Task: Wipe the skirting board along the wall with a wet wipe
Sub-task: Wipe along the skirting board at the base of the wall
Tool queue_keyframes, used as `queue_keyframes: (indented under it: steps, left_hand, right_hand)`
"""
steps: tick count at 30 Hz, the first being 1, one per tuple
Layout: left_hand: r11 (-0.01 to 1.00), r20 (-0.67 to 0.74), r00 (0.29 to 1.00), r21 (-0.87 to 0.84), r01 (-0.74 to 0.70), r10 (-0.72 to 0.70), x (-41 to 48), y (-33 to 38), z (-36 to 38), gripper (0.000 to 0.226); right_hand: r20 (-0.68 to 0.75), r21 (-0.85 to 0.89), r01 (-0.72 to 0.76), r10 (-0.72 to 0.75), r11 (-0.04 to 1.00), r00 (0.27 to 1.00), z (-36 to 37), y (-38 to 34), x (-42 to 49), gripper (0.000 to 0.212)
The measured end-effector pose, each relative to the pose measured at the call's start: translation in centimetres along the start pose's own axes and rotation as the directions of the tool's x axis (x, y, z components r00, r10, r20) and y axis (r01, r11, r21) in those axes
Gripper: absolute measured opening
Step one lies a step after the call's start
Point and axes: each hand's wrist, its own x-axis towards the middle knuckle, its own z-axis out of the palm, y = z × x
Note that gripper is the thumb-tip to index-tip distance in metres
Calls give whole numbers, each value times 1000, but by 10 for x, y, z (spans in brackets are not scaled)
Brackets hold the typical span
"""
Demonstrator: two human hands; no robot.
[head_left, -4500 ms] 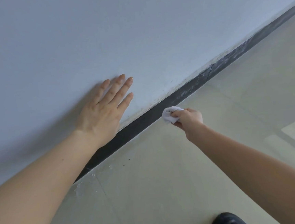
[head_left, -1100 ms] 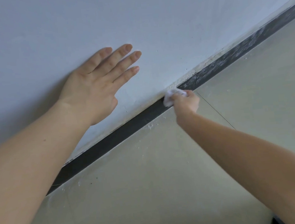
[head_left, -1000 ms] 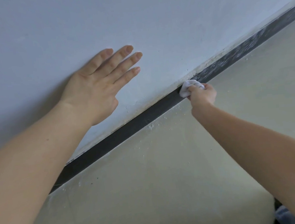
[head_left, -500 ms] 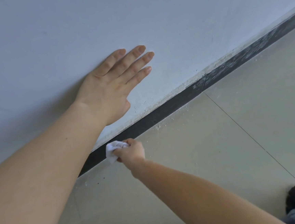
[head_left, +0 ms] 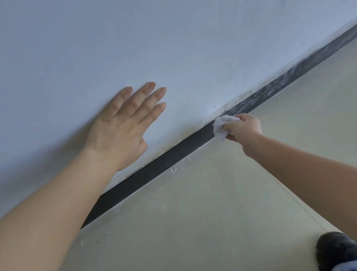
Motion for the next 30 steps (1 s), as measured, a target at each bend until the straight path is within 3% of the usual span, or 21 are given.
queue_keyframes:
  steps: [3, 6, 9, 12, 14, 16, 19, 24, 26, 28, 30]
  left_hand:
    - [981, -18, 996, -171, 88, -93, 16, 12, -12, 84]
    - [960, -105, 984, -257, 113, -144, 52, 15, -31, 85]
    - [943, -162, 963, -292, 160, -214, 87, 15, -49, 79]
    - [944, -182, 949, -260, 205, -256, 110, 15, -57, 71]
    - [951, -154, 959, -235, 199, -239, 119, 14, -57, 68]
    - [965, -109, 973, -188, 181, -204, 124, 11, -56, 68]
    - [967, -56, 979, -175, 185, -197, 126, 13, -55, 71]
    - [967, -29, 978, -160, 199, -206, 128, 19, -54, 77]
    - [972, -25, 979, -132, 196, -201, 128, 19, -52, 78]
    - [971, -28, 977, -124, 207, -212, 129, 20, -51, 80]
    - [964, -40, 971, -134, 228, -235, 131, 24, -50, 82]
  right_hand:
    - [126, -328, 39, 3, 944, 992, -25, -17, -2, 10]
    - [301, -524, 237, -82, 818, 950, -28, -41, -6, 9]
    - [539, -617, 485, -116, 619, 834, -22, -56, -12, 9]
    - [615, -642, 560, -85, 524, 784, -18, -40, -7, 4]
    - [590, -627, 493, -45, 604, 806, -12, -17, 1, 14]
    - [558, -595, 332, 79, 732, 826, 1, 12, 6, 17]
    - [586, -511, 120, 243, 851, 773, 25, 53, 0, 17]
    - [656, -366, -6, 263, 930, 708, 64, 69, -14, 1]
    - [681, -251, -132, 272, 959, 680, 79, 65, -10, 20]
    - [706, -140, -227, 258, 964, 660, 87, 58, -4, 21]
    - [688, -74, -265, 242, 961, 684, 87, 56, 5, 25]
